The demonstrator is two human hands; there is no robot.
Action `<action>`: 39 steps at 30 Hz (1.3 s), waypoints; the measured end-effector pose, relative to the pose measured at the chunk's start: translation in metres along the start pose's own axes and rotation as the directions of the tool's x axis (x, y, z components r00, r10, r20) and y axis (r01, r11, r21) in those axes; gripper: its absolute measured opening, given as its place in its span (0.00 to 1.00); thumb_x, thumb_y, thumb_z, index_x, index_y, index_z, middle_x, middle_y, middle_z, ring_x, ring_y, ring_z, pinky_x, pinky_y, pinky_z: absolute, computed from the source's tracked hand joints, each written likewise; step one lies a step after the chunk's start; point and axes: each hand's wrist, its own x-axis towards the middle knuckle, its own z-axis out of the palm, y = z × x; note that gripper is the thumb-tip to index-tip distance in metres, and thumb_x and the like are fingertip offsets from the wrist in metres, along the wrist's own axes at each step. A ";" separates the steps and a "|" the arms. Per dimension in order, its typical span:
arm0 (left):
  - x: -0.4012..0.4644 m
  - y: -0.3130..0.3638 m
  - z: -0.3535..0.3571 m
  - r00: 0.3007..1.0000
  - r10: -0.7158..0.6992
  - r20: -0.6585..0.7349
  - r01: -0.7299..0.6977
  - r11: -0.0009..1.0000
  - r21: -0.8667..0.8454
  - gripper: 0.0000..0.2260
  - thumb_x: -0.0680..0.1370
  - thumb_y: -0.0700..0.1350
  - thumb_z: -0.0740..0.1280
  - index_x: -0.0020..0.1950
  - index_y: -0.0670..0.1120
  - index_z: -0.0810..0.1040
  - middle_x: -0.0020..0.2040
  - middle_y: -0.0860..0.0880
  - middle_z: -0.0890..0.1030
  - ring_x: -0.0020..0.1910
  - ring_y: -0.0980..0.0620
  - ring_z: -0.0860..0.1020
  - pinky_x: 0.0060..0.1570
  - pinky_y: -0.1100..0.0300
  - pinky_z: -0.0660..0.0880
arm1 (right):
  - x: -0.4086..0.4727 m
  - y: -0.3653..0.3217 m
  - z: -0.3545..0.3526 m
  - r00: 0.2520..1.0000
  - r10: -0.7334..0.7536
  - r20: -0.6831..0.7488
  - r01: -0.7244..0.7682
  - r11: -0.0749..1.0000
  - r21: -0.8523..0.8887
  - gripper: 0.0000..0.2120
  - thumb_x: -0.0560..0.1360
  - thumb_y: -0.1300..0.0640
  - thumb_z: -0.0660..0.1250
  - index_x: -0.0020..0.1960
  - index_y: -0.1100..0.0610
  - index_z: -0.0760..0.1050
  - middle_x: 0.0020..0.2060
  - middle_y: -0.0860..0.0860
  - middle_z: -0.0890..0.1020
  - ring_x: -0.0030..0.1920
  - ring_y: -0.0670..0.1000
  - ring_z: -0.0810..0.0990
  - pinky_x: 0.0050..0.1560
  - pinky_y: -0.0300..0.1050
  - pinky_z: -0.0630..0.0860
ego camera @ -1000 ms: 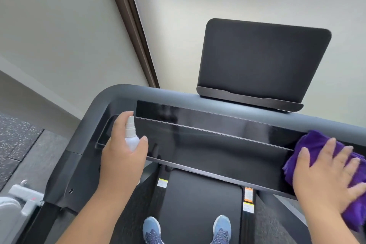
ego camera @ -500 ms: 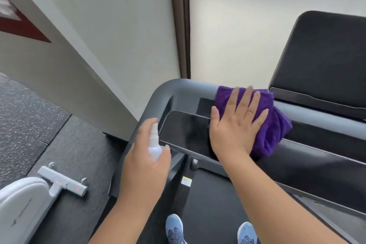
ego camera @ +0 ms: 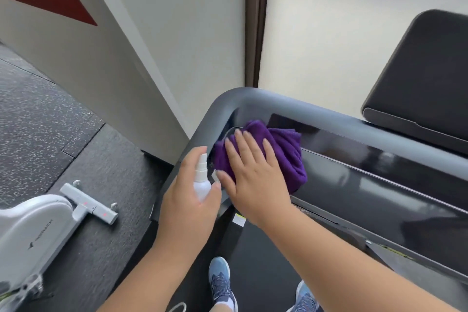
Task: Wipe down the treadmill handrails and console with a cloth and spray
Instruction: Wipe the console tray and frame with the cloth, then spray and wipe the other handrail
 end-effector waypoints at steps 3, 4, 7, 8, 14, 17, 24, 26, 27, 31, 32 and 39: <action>-0.007 0.011 0.013 1.000 -0.013 0.024 0.013 1.000 0.028 0.25 0.78 0.45 0.70 0.68 0.67 0.66 0.51 0.59 0.78 0.47 0.55 0.78 0.46 0.54 0.77 | -0.052 0.031 -0.007 0.998 -0.047 0.035 0.049 0.997 -0.064 0.33 0.85 0.36 0.46 0.84 0.52 0.57 0.84 0.53 0.56 0.83 0.55 0.54 0.81 0.62 0.54; -0.009 0.016 0.019 1.000 -0.024 0.019 0.023 0.999 0.032 0.25 0.78 0.45 0.70 0.68 0.67 0.66 0.50 0.59 0.78 0.46 0.53 0.78 0.46 0.52 0.77 | -0.068 0.046 -0.011 0.999 -0.022 0.027 0.024 0.997 -0.078 0.32 0.85 0.37 0.48 0.83 0.52 0.58 0.83 0.52 0.58 0.83 0.55 0.56 0.80 0.62 0.56; -0.016 0.031 0.035 0.999 -0.042 0.005 0.041 0.999 0.026 0.25 0.78 0.45 0.69 0.67 0.68 0.65 0.49 0.61 0.77 0.47 0.52 0.77 0.44 0.53 0.75 | -0.113 0.091 -0.025 0.989 0.146 -0.017 -0.147 0.985 -0.093 0.30 0.84 0.38 0.49 0.82 0.49 0.62 0.82 0.50 0.61 0.82 0.52 0.59 0.80 0.60 0.58; -0.018 0.035 0.041 0.999 -0.044 0.007 0.043 0.999 0.012 0.25 0.78 0.45 0.68 0.67 0.68 0.64 0.50 0.62 0.77 0.47 0.52 0.77 0.44 0.54 0.74 | -0.127 0.108 -0.030 0.976 0.214 -0.027 -0.216 0.972 -0.096 0.30 0.84 0.38 0.48 0.82 0.48 0.62 0.82 0.49 0.61 0.82 0.51 0.59 0.80 0.59 0.58; -0.030 0.045 0.053 0.997 -0.075 0.029 0.078 0.993 -0.087 0.27 0.79 0.45 0.68 0.66 0.73 0.63 0.53 0.66 0.76 0.52 0.61 0.76 0.48 0.61 0.73 | -0.183 0.195 -0.053 0.739 0.666 -0.106 -0.673 0.736 -0.073 0.38 0.79 0.36 0.44 0.83 0.54 0.57 0.83 0.55 0.56 0.82 0.56 0.57 0.79 0.63 0.57; -0.031 0.037 0.040 0.996 -0.093 0.012 0.094 0.994 -0.048 0.27 0.79 0.46 0.68 0.66 0.73 0.61 0.53 0.67 0.75 0.51 0.65 0.75 0.44 0.70 0.69 | -0.172 0.194 -0.059 0.591 0.795 -0.138 -0.803 0.596 -0.003 0.42 0.77 0.36 0.44 0.82 0.62 0.58 0.82 0.64 0.58 0.81 0.63 0.59 0.77 0.66 0.59; -0.023 -0.001 -0.005 0.989 -0.149 -0.018 0.147 0.987 -0.062 0.26 0.78 0.46 0.68 0.63 0.74 0.63 0.52 0.60 0.80 0.50 0.54 0.78 0.48 0.56 0.74 | -0.103 0.139 -0.043 0.625 0.761 -0.171 -0.766 0.641 0.050 0.43 0.79 0.35 0.43 0.83 0.65 0.51 0.82 0.65 0.52 0.83 0.62 0.51 0.79 0.66 0.53; -0.021 -0.012 -0.015 0.988 -0.151 -0.013 0.149 0.986 -0.077 0.26 0.78 0.47 0.68 0.62 0.77 0.63 0.55 0.60 0.81 0.52 0.57 0.78 0.48 0.60 0.74 | -0.078 0.119 -0.031 0.719 0.674 -0.171 -0.687 0.726 -0.028 0.43 0.80 0.33 0.40 0.84 0.63 0.48 0.83 0.64 0.50 0.83 0.60 0.48 0.80 0.64 0.51; -0.019 -0.017 -0.019 0.990 -0.144 -0.006 0.143 0.987 -0.079 0.27 0.78 0.47 0.69 0.61 0.77 0.63 0.56 0.60 0.81 0.52 0.57 0.78 0.48 0.61 0.73 | -0.064 0.108 -0.026 0.754 0.637 -0.163 -0.652 0.756 -0.056 0.43 0.80 0.33 0.39 0.84 0.62 0.47 0.83 0.63 0.49 0.83 0.59 0.46 0.81 0.63 0.49; -0.014 -0.033 -0.034 0.994 -0.110 0.022 0.111 0.989 -0.098 0.27 0.78 0.46 0.69 0.62 0.76 0.63 0.59 0.65 0.78 0.53 0.63 0.76 0.47 0.69 0.71 | -0.001 0.058 -0.014 0.841 0.520 -0.151 -0.536 0.839 -0.095 0.40 0.81 0.34 0.36 0.85 0.58 0.42 0.84 0.57 0.43 0.84 0.54 0.39 0.82 0.60 0.40; -0.014 -0.036 -0.039 0.995 -0.099 0.024 0.101 0.990 -0.103 0.27 0.78 0.46 0.69 0.63 0.75 0.62 0.58 0.66 0.77 0.53 0.66 0.75 0.47 0.72 0.71 | 0.016 0.044 -0.012 0.857 0.494 -0.150 -0.509 0.856 -0.093 0.39 0.81 0.35 0.36 0.85 0.57 0.42 0.84 0.56 0.41 0.84 0.54 0.37 0.82 0.59 0.38; -0.019 -0.056 -0.065 0.998 -0.070 -0.009 0.068 0.988 -0.139 0.28 0.77 0.46 0.71 0.62 0.77 0.65 0.58 0.72 0.75 0.56 0.65 0.76 0.50 0.66 0.72 | 0.102 -0.026 -0.007 0.910 0.396 -0.126 -0.391 0.918 0.060 0.34 0.84 0.38 0.37 0.85 0.53 0.45 0.85 0.50 0.43 0.83 0.48 0.38 0.82 0.57 0.35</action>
